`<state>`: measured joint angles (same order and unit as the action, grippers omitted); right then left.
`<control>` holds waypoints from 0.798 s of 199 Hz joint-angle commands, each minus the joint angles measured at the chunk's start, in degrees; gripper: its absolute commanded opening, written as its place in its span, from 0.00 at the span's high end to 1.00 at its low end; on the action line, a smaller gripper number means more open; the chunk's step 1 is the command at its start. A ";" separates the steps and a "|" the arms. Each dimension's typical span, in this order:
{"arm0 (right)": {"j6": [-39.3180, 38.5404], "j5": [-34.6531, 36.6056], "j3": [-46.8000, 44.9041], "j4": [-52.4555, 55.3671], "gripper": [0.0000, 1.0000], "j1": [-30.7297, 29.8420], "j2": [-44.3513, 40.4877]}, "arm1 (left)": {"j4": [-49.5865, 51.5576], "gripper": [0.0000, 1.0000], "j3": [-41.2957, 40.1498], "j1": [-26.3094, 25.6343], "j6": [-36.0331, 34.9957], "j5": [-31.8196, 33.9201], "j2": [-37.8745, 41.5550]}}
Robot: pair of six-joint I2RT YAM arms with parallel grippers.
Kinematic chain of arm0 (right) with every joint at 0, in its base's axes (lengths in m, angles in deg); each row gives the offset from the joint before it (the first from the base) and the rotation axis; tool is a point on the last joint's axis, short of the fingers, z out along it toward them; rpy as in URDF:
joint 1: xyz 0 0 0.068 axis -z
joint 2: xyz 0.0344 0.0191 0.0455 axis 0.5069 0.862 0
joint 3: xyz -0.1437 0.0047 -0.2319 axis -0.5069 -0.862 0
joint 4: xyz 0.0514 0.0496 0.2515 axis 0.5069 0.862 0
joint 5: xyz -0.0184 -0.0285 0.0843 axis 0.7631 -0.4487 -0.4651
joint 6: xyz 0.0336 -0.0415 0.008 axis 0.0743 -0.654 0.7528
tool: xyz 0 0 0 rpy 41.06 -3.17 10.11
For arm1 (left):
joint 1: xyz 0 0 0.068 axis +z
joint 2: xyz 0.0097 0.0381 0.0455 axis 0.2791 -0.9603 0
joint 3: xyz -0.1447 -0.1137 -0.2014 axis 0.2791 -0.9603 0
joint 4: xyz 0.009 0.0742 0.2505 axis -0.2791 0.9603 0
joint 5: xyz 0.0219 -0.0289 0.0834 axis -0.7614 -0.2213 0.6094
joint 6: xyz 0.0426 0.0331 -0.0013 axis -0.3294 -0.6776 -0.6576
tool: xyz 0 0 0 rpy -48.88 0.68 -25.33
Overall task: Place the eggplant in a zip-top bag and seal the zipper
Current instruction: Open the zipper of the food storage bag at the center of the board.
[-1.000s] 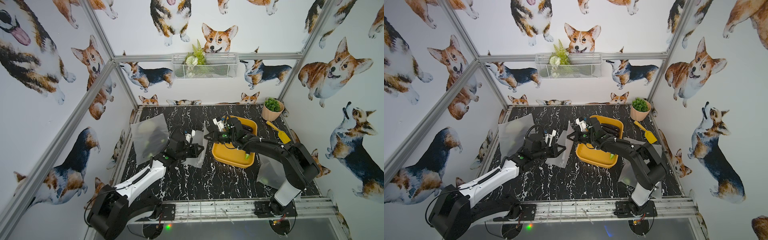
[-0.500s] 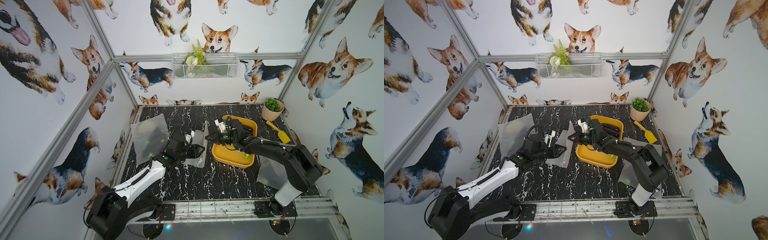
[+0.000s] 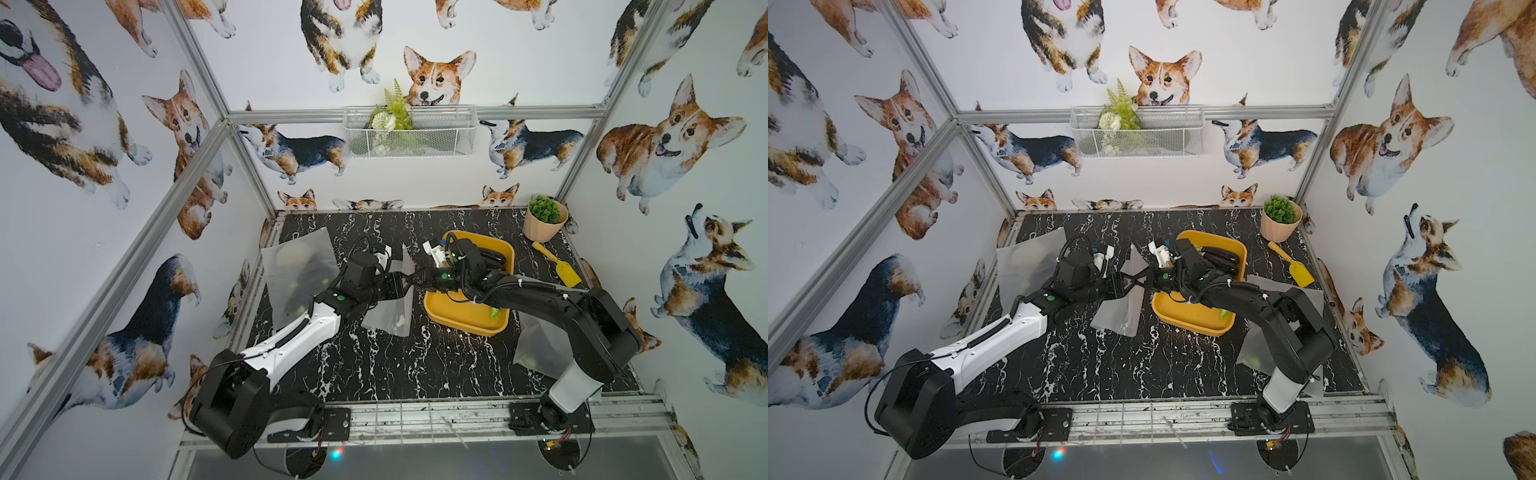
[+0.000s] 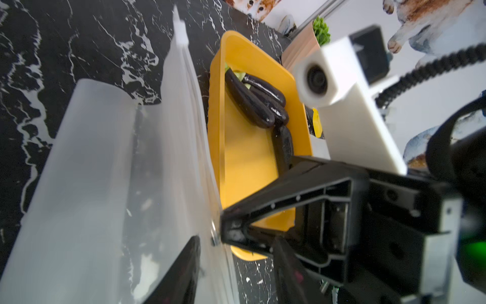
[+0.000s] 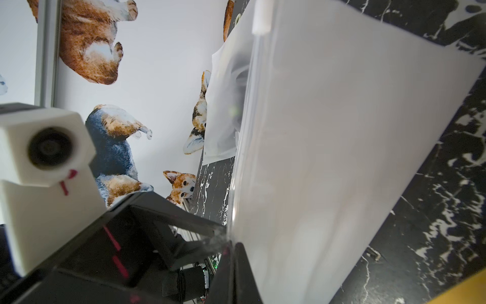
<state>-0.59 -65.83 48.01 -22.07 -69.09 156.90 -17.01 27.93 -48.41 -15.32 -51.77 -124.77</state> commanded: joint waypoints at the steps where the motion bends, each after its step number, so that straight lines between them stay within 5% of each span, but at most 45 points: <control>1: -1.29 0.88 0.43 1.38 1.00 -0.09 -0.27 | -0.90 0.53 0.57 0.93 1.06 1.05 -0.96; 159: -2.04 0.18 1.57 2.38 1.00 -0.09 0.16 | -2.12 0.74 4.24 3.03 0.55 -1.52 -6.77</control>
<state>-2.36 -65.39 48.91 -19.25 -69.09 156.90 -17.64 31.86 -45.48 -14.88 -52.56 -131.11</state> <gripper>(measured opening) 0.049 0.262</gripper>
